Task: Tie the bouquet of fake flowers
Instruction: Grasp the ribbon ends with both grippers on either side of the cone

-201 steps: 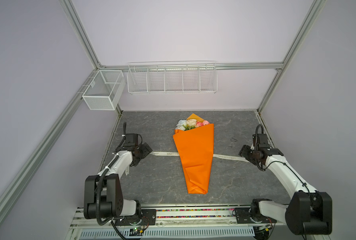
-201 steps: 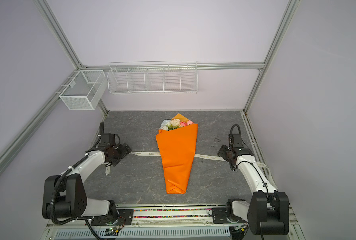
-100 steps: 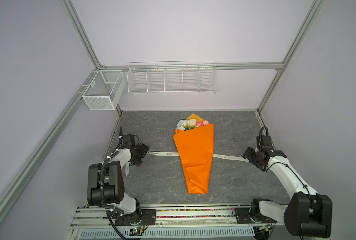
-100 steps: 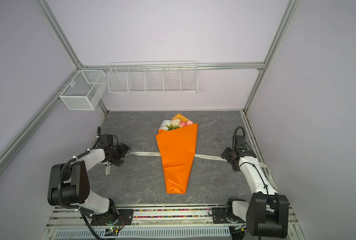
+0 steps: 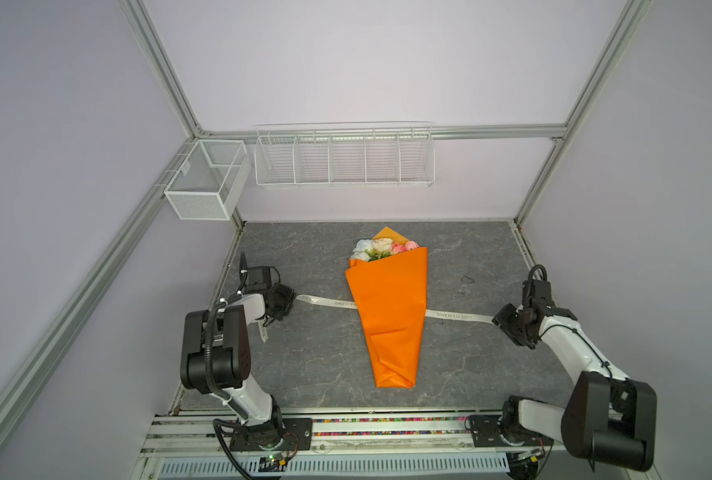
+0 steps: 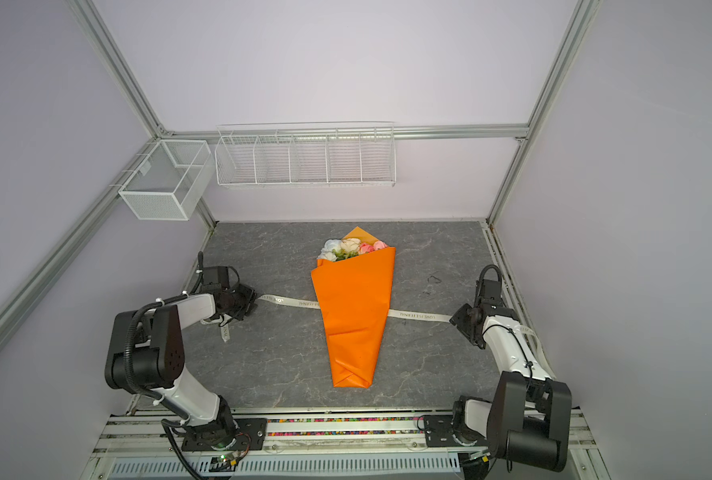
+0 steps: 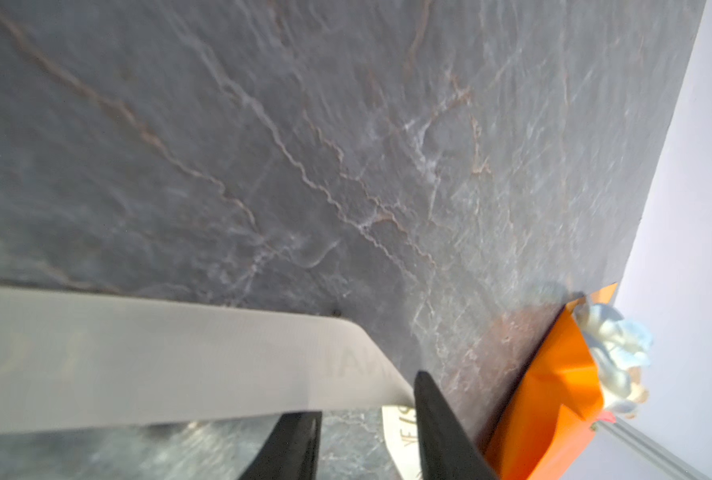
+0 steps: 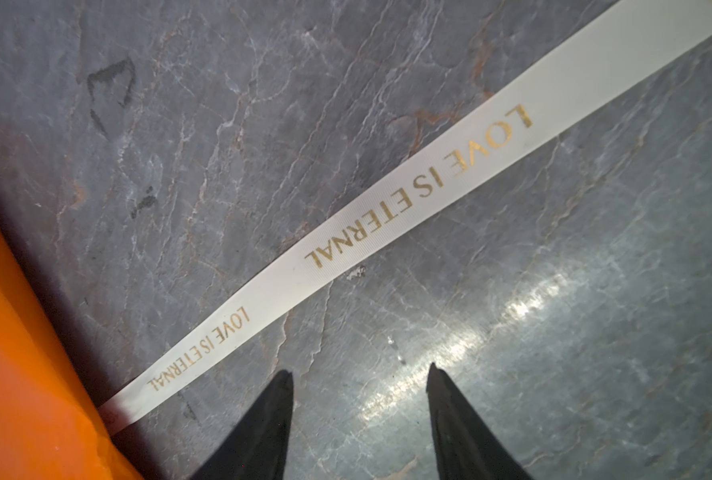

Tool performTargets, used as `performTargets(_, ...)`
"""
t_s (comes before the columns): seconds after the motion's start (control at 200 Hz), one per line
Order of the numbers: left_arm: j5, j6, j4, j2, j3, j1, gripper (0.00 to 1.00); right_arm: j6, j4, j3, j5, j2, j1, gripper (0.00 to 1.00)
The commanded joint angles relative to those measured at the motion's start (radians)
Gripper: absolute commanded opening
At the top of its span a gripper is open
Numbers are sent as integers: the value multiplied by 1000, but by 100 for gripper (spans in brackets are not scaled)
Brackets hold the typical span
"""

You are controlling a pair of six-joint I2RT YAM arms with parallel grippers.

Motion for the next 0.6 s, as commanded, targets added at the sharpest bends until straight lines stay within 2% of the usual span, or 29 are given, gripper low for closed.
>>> performTargets(0.0, -13, -17, -14, 52, -25, -4, 23, 17, 27, -8, -46, 15, -13, 54)
performTargets(0.125, 8, -14, 24, 46, -23, -4, 0, 33, 19, -9, -44, 18, -28, 55)
performTargets(0.34, 12, 10, 36, -26, -28, -5, 0, 35, 3, 10, 23, 62, -70, 63)
performTargets(0.595, -1, 57, -14, -145, -37, -4, 0, -80, -15, 147, 22, 269, -181, 64)
